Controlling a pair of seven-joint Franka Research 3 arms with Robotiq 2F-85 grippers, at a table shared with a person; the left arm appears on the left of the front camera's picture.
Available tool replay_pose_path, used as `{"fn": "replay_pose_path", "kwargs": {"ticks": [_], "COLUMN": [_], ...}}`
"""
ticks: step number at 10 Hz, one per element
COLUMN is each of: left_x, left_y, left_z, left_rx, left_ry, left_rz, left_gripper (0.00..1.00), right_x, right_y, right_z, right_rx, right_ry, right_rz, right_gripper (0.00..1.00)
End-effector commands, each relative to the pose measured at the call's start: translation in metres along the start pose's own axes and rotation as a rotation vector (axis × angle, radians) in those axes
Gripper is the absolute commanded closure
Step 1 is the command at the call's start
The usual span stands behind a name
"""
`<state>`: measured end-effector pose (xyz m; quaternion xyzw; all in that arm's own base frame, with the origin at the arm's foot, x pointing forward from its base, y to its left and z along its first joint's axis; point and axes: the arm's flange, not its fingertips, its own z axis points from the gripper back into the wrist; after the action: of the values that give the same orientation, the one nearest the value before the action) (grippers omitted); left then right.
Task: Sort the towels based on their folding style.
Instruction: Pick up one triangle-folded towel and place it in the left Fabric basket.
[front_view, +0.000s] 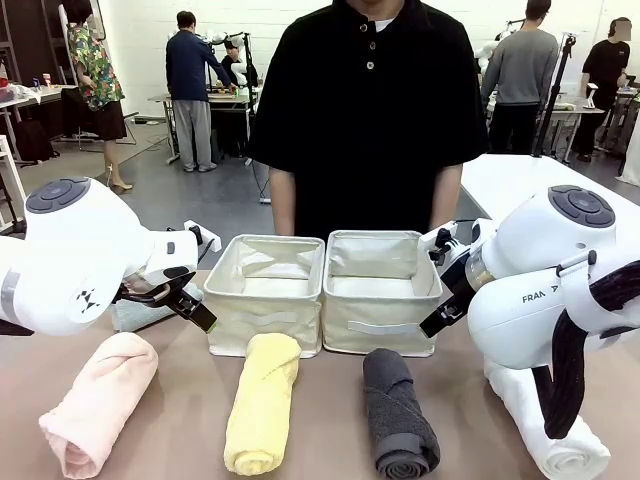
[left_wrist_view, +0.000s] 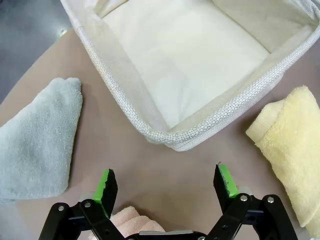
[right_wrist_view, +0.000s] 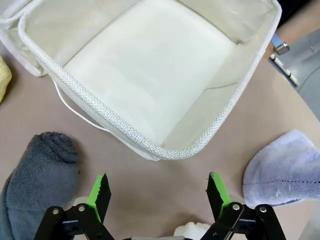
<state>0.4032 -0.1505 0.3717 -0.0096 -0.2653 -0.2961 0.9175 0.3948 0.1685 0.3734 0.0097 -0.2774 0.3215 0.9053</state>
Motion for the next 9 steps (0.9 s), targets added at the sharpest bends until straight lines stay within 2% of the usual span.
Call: {"fn": "replay_pose_path", "kwargs": {"ticks": [1,7,9], "left_x": [0.000,0.000,0.018], "left_y": [0.000,0.000,0.017], "left_z": [0.000,0.000,0.089], "left_rx": [0.000,0.000,0.025], "left_ry": [0.000,0.000,-0.083], "left_rz": [0.001,0.000,-0.003], "left_gripper": [0.00,0.00,0.00], "right_x": [0.000,0.000,0.004], "right_y": [0.000,0.000,0.007], "right_z": [0.000,0.000,0.109], "right_rx": [0.000,0.000,-0.079], "right_ry": [0.000,0.000,-0.111], "right_rz": [-0.001,0.000,0.028], "right_gripper": [0.00,0.00,0.00]}}
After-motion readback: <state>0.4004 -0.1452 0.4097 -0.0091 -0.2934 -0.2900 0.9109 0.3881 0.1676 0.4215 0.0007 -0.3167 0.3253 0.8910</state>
